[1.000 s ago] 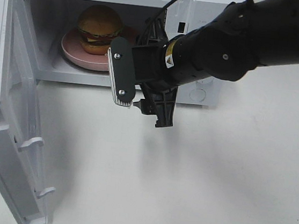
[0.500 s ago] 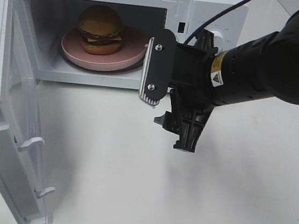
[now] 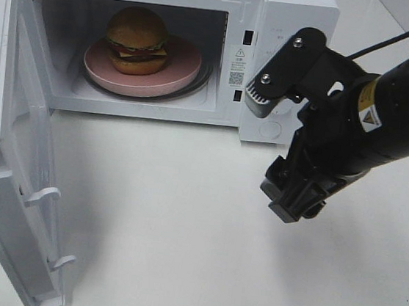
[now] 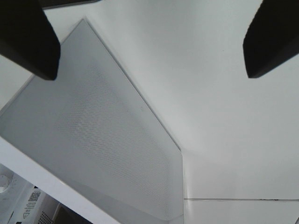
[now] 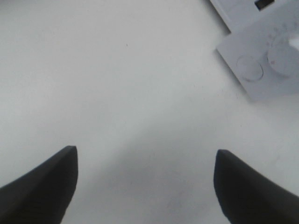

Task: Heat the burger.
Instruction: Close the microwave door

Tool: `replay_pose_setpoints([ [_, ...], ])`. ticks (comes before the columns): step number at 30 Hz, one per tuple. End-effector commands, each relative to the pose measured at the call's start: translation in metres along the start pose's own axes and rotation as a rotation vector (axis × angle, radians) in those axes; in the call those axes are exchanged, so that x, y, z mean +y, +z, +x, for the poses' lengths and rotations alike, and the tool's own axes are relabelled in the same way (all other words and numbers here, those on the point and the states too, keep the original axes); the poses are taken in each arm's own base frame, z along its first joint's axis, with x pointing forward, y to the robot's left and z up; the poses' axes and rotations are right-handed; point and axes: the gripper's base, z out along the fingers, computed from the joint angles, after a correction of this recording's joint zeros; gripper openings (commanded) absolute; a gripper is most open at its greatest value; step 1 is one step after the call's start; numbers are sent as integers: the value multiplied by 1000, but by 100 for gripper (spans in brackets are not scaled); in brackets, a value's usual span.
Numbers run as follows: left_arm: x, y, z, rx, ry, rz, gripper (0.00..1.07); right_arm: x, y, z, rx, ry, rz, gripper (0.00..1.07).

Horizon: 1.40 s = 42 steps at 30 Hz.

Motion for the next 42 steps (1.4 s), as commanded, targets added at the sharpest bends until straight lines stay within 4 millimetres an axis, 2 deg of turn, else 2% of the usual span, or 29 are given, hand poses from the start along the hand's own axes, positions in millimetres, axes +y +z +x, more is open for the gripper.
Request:
replay_pose_setpoints([
  [1,0,1,1,8,-8,-3,100,-1,-16,14,94,106,-2,76],
  [4,0,1,1,8,-8,-3,100,-1,-19,16,105,115,-5,76],
  [6,0,1,1,8,-8,-3,100,1,-33,25,156,158,-31,76],
  [9,0,1,1,8,-8,-3,100,1,-43,31,172,176,-41,76],
  [20,0,1,1,8,-8,-3,100,-1,-79,49,114,211,-25,76],
  [23,0,1,1,8,-8,-3,100,0,-91,61,97,229,-18,76],
  [31,0,1,1,8,-9,-3,100,8,-95,91,91,279,-11,76],
  [36,0,1,1,8,-9,-3,100,11,-92,102,105,321,-7,76],
  [42,0,1,1,8,-9,-3,100,-4,-98,126,89,525,64,76],
])
